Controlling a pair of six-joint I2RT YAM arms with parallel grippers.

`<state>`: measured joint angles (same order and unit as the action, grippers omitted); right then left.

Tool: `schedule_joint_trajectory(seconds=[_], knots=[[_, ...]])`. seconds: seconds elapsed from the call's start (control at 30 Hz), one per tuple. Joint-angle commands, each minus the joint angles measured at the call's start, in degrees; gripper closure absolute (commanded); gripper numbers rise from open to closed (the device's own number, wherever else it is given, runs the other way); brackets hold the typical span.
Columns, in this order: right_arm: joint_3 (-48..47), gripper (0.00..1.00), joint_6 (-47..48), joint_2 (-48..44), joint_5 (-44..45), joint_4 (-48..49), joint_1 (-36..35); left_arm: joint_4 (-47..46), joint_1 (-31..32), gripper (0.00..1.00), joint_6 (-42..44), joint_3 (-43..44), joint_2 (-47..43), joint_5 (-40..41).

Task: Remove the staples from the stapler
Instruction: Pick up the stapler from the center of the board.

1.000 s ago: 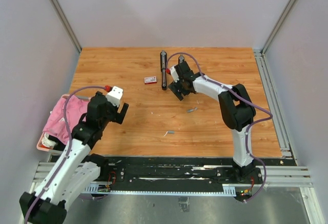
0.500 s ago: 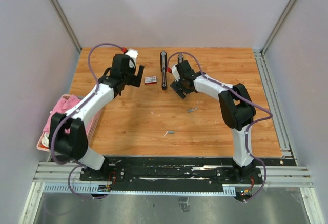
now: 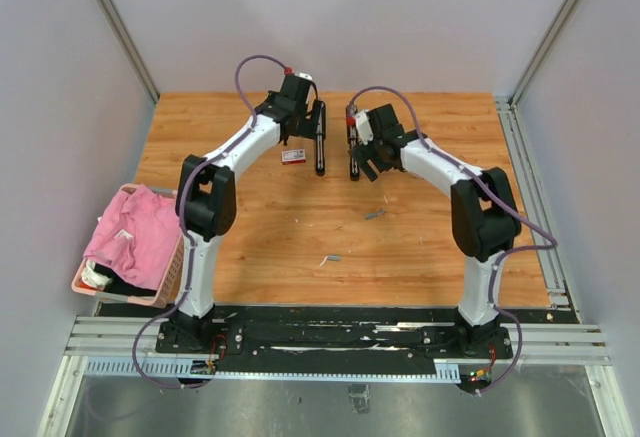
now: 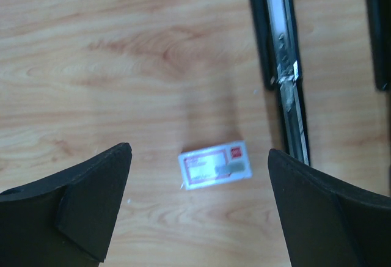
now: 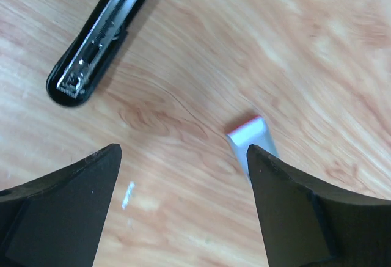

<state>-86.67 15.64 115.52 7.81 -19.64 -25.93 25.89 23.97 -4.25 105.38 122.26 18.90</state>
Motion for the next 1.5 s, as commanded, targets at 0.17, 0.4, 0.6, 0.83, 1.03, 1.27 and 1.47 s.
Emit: schedule_joint_trajectory(seconds=[0.17,0.4,0.6,0.83,1.03,1.27,1.47], knots=[[8.0,0.15,0.4,-22.7,-6.9,-2.1,5.7,7.6,3.5,0.05,-6.4,20.9,15.4,6.3],[15.1,0.14,-0.4,-29.6,-8.5,-1.9,8.3,6.0,5.6,0.08,-8.7,27.2,20.8,6.2],[16.6,0.14,-1.2,-31.4,-9.6,-1.3,9.6,4.5,6.5,0.1,-9.3,30.8,24.7,8.9],[18.4,0.14,-1.9,-33.6,-11.3,0.1,11.4,3.1,6.5,0.17,-9.4,33.4,28.8,9.7],[20.7,0.14,-2.5,-34.8,-13.2,2.6,12.9,2.1,6.6,0.29,-9.5,36.0,30.6,8.0],[20.8,0.14,-2.9,-35.1,-14.2,2.8,13.3,1.8,6.6,0.47,-10.5,36.2,30.8,8.2],[21.1,0.14,-3.2,-35.6,-14.8,3.0,13.6,2.1,6.6,0.69,-10.9,36.4,30.8,8.5]])
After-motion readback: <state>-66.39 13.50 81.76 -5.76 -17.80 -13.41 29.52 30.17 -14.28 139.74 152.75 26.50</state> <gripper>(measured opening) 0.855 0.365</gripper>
